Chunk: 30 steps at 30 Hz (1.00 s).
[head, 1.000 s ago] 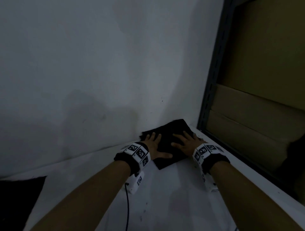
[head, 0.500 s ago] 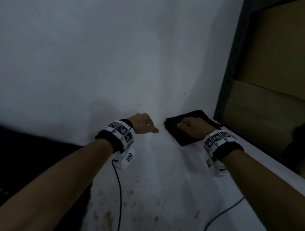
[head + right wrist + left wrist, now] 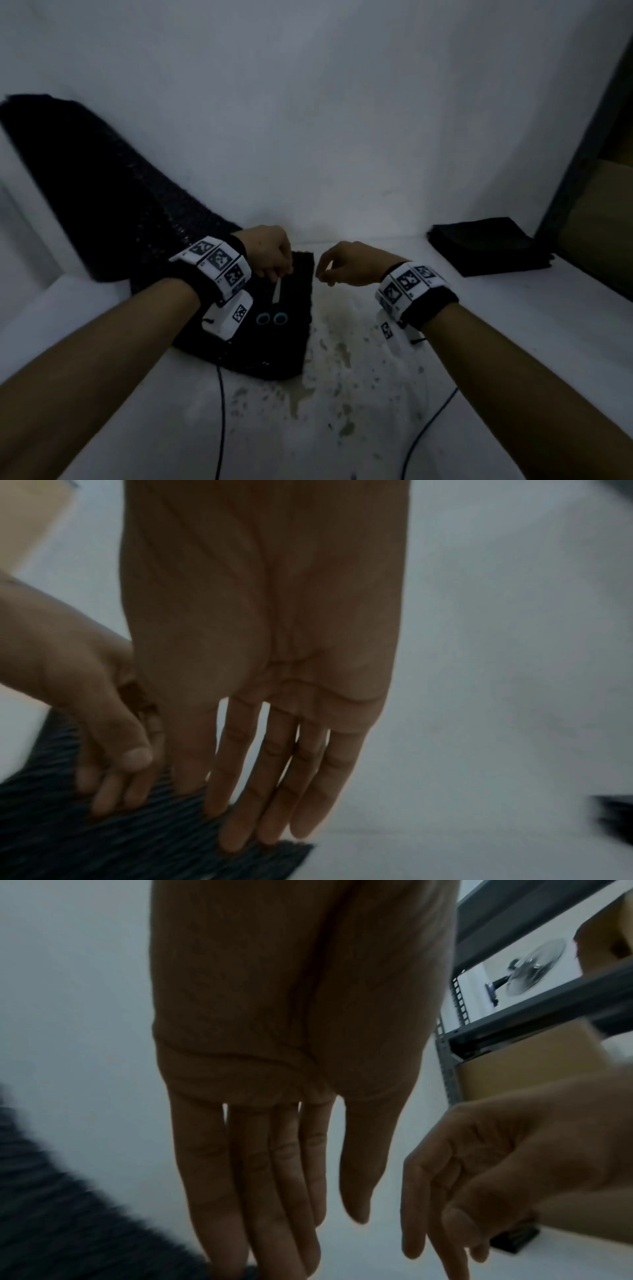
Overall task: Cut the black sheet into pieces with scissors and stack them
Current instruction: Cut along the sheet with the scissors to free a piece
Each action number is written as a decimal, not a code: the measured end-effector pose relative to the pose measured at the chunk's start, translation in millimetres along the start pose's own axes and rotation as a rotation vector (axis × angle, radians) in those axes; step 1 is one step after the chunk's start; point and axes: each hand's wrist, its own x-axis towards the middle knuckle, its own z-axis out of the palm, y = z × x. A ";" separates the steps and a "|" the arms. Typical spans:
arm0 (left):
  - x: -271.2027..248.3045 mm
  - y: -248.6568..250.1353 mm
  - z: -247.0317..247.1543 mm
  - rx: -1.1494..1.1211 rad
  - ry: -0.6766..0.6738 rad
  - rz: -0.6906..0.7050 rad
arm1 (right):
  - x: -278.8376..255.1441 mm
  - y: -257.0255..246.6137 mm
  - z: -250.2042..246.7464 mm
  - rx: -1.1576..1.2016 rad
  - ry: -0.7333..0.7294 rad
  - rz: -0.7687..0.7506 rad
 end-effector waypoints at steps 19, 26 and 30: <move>-46.1 -67.0 61.2 0.187 -0.055 0.046 | 17.9 -32.9 78.5 -0.336 -0.138 0.048; -25.4 -38.8 79.3 0.051 0.220 0.249 | -5.9 17.3 71.2 -0.383 -0.064 0.156; -16.2 -29.3 79.0 0.162 0.367 0.269 | -20.1 46.6 60.1 -0.305 -0.065 0.223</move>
